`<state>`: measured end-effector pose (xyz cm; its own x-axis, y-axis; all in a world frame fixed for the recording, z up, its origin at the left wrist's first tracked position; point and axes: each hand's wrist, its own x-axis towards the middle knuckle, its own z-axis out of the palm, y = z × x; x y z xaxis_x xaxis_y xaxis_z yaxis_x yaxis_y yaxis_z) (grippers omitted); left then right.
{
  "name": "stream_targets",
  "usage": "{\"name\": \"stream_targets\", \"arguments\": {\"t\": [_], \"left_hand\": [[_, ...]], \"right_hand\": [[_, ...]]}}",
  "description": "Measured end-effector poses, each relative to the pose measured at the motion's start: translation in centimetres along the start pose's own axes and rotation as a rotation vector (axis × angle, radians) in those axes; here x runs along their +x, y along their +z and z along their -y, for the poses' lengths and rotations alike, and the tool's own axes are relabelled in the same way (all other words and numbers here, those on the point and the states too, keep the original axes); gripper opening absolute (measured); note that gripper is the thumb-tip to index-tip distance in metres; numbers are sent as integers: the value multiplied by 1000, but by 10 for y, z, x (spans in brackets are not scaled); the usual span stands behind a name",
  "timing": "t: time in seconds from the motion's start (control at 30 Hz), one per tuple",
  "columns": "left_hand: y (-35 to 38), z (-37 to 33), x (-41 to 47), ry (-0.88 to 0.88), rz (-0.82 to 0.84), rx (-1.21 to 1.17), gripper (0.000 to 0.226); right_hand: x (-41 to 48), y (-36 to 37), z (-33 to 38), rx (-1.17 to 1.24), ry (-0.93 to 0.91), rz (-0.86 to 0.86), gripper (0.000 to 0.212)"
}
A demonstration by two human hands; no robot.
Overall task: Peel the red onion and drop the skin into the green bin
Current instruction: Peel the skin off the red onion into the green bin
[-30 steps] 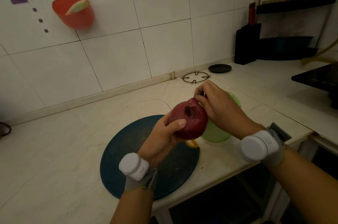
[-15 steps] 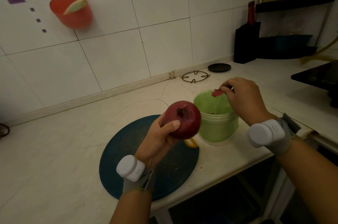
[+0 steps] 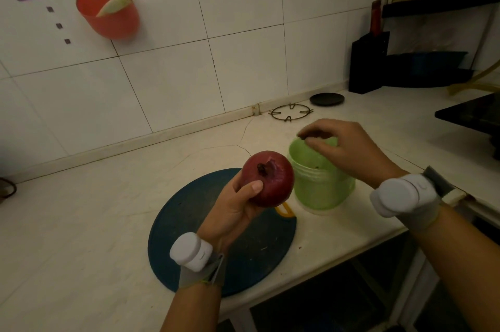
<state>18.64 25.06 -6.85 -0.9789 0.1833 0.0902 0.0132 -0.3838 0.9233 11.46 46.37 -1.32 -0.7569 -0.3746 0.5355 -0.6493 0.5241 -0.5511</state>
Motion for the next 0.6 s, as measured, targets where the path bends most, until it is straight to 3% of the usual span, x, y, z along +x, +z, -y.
{"name": "stream_targets", "arguments": {"t": [0.1, 0.23, 0.47, 0.6], "left_hand": [[-7, 2, -2, -31, 1, 30, 93], [-19, 5, -5, -63, -23, 118, 85], [-32, 5, -8, -84, -115, 340, 85], [-34, 6, -9, -101, -126, 383, 60]], "right_hand": [[-2, 5, 19, 95, -133, 210, 32], [0, 17, 30, 28, -257, 372, 35], [-5, 32, 36, -85, -324, 349, 30], [-7, 36, 35, -50, -300, 339, 22]]}}
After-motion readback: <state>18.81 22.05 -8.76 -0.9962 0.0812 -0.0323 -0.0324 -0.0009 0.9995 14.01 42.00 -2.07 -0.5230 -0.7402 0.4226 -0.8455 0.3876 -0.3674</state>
